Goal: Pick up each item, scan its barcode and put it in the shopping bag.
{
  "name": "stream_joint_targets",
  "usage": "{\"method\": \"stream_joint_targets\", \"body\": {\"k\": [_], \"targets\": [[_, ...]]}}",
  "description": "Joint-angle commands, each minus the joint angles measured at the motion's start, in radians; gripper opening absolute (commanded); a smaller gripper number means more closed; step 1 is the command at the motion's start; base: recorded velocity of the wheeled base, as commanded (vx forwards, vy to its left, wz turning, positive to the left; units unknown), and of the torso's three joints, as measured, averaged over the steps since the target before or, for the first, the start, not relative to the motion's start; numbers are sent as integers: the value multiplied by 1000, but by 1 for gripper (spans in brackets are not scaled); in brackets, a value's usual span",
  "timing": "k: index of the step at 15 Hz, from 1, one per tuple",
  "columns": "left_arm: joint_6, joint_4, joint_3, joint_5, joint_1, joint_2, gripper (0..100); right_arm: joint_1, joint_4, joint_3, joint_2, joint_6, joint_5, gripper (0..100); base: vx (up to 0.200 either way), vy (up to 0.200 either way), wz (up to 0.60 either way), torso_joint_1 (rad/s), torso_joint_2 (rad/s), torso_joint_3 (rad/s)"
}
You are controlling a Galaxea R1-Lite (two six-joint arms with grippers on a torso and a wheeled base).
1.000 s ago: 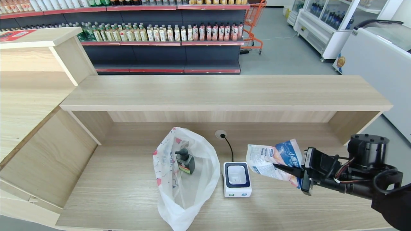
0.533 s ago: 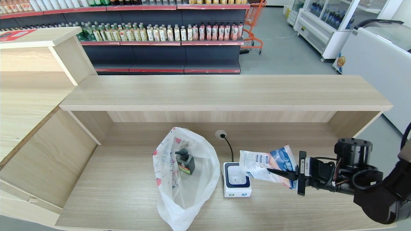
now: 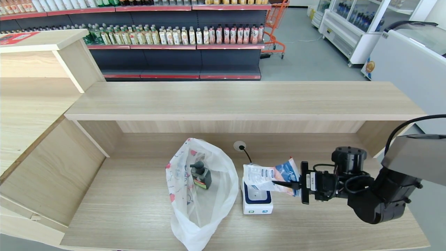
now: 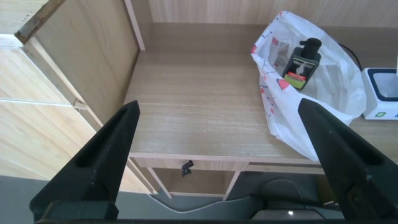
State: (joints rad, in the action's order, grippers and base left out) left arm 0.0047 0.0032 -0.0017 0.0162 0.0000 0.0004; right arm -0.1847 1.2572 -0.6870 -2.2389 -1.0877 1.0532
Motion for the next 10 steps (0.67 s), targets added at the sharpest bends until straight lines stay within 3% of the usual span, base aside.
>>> {"method": "stream_joint_targets", "body": {"k": [1,10], "targets": [[0,0,0,1,0,0,100,-18,1,-57,-67,-20,10,0,0,0,0,0,0,0],[0,0,0,1,0,0,100,-13,1,-77,-117,-109,27,0,0,0,0,0,0,0]]}}
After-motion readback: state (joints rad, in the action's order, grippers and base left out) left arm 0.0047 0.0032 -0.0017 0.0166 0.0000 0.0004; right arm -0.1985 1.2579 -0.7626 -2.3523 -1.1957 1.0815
